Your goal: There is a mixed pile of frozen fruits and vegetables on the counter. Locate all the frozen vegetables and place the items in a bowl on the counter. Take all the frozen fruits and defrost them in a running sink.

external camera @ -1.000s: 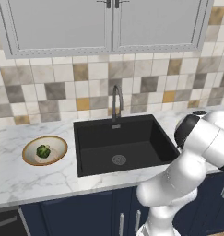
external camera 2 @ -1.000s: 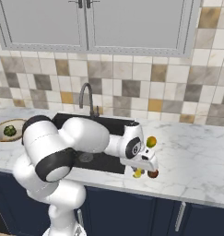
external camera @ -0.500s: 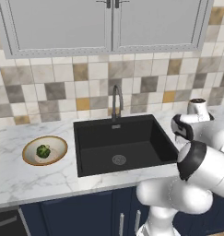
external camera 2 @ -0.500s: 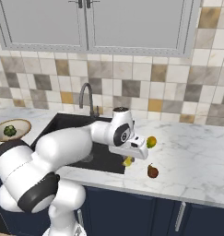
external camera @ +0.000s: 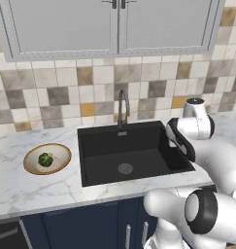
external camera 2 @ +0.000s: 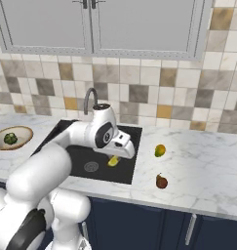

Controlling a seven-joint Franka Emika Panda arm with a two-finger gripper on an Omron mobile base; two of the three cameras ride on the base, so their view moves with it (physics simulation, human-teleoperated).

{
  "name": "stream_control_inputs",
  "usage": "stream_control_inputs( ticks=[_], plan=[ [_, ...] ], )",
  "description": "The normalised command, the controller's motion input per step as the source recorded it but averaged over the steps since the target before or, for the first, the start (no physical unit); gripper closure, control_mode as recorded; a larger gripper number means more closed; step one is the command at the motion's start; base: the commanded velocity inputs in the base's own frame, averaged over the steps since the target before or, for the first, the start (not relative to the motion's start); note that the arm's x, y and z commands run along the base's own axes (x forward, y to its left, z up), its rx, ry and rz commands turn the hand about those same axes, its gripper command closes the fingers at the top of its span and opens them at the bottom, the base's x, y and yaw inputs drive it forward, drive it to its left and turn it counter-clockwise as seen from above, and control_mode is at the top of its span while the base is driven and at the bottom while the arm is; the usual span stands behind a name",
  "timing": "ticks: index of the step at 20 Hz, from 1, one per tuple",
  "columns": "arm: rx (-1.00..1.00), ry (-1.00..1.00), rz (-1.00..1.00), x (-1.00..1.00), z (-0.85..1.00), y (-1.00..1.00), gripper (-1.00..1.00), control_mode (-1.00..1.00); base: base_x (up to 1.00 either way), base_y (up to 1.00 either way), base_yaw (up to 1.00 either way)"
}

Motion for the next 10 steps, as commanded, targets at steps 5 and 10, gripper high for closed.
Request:
stream_control_inputs(
  ticks=[5, 10],
  plan=[
    [0.07, -0.08, 0.05, 0.0, 0.21, 0.78, 1.0, -1.0, 0.0, 0.0, 0.0],
    [0.06, -0.07, 0.05, 0.0, 0.1, 0.87, 1.0, -1.0, 0.0, 0.0, 0.0]
  ],
)
